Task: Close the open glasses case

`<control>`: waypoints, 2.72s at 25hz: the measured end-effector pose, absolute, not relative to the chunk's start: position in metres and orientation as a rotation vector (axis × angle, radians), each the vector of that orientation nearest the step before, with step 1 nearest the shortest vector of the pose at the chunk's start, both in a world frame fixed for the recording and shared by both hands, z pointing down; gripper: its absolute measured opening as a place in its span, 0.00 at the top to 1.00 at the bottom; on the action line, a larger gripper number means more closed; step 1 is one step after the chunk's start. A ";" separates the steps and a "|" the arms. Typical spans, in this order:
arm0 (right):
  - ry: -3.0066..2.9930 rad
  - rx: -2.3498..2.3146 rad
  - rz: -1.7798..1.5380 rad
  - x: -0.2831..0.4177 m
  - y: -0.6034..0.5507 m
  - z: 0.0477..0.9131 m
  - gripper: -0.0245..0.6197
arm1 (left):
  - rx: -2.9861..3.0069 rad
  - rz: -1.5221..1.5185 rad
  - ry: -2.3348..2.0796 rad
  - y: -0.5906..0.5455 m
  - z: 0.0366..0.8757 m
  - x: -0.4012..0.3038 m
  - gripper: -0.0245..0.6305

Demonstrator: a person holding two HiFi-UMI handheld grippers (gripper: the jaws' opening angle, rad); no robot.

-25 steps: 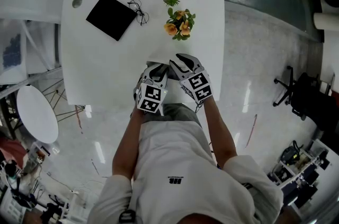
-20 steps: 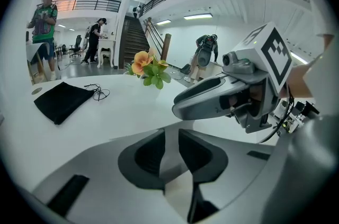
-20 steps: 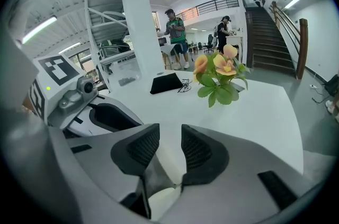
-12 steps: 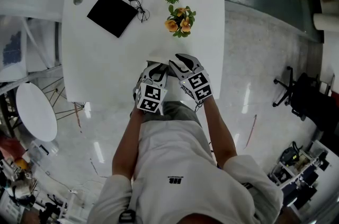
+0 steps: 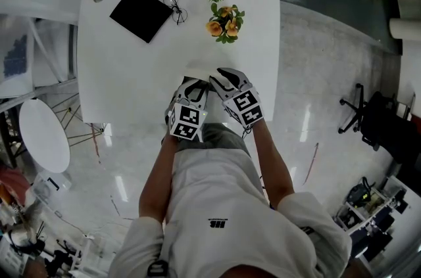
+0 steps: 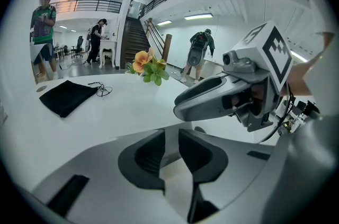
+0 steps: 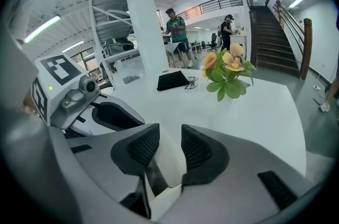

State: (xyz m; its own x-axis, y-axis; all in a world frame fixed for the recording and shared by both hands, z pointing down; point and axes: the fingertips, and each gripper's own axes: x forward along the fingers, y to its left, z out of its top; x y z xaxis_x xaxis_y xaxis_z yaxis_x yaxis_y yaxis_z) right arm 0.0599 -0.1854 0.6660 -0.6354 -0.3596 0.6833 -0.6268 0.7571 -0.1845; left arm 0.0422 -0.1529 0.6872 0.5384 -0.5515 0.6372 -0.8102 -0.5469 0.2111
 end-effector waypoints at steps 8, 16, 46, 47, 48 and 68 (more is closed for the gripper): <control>-2.303 0.715 0.535 0.058 -0.178 0.668 0.76 | 2.282 0.709 -1.103 -0.145 0.689 0.040 0.82; -2.302 0.694 0.533 0.057 -0.174 0.670 0.76 | 2.275 0.716 -1.102 -0.141 0.689 0.039 0.82; -2.272 0.669 0.497 0.055 -0.152 0.681 0.72 | 2.240 0.725 -1.081 -0.118 0.700 0.030 0.82; -2.275 0.669 0.494 0.054 -0.152 0.680 0.72 | 2.240 0.726 -1.079 -0.117 0.700 0.030 0.82; -2.277 0.668 0.493 0.053 -0.152 0.680 0.72 | 2.240 0.727 -1.077 -0.117 0.700 0.030 0.82; -2.265 0.671 0.468 0.052 -0.145 0.689 0.67 | 2.202 0.763 -1.040 -0.106 0.718 0.028 0.82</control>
